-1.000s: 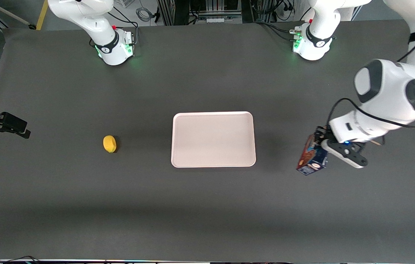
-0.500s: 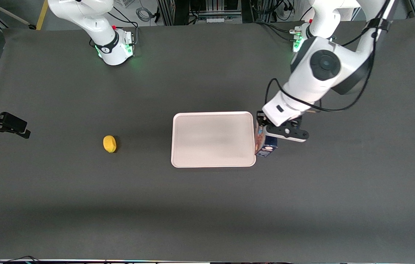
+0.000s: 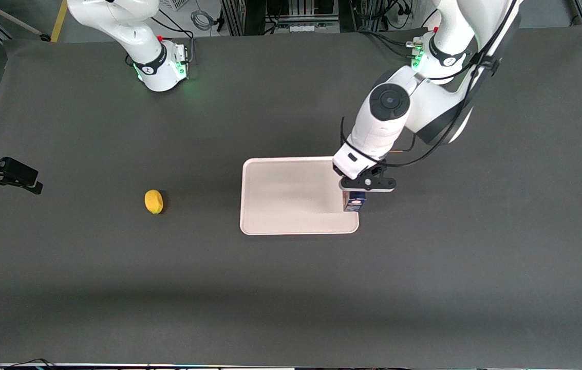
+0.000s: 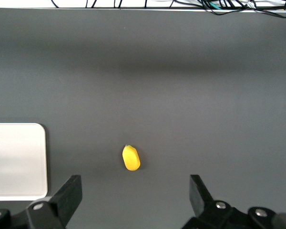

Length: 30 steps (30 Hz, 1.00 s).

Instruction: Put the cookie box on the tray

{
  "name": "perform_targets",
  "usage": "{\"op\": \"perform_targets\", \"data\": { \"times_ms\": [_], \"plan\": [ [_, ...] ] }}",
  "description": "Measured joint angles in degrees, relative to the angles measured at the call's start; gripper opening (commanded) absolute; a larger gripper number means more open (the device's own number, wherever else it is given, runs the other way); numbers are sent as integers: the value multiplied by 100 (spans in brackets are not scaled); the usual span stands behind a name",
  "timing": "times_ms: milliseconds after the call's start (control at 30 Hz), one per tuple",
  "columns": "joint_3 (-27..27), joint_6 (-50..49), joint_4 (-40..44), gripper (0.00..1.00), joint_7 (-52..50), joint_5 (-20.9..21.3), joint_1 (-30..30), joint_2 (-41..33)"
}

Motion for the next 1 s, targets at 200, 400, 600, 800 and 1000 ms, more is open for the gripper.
{"op": "perform_targets", "data": {
  "times_ms": [200, 400, 600, 800, 1000],
  "plan": [
    [-20, 329, -51, 29, -234, 115, -93, 328],
    [-21, 452, -95, 29, -494, 420, -124, 509],
    [-22, 644, -105, 29, -846, 790, -189, 729],
    [-20, 897, -112, 29, -1134, 1068, -272, 986],
    [-15, 982, -113, 32, -1336, 1339, -294, 1173]
  ]
}}
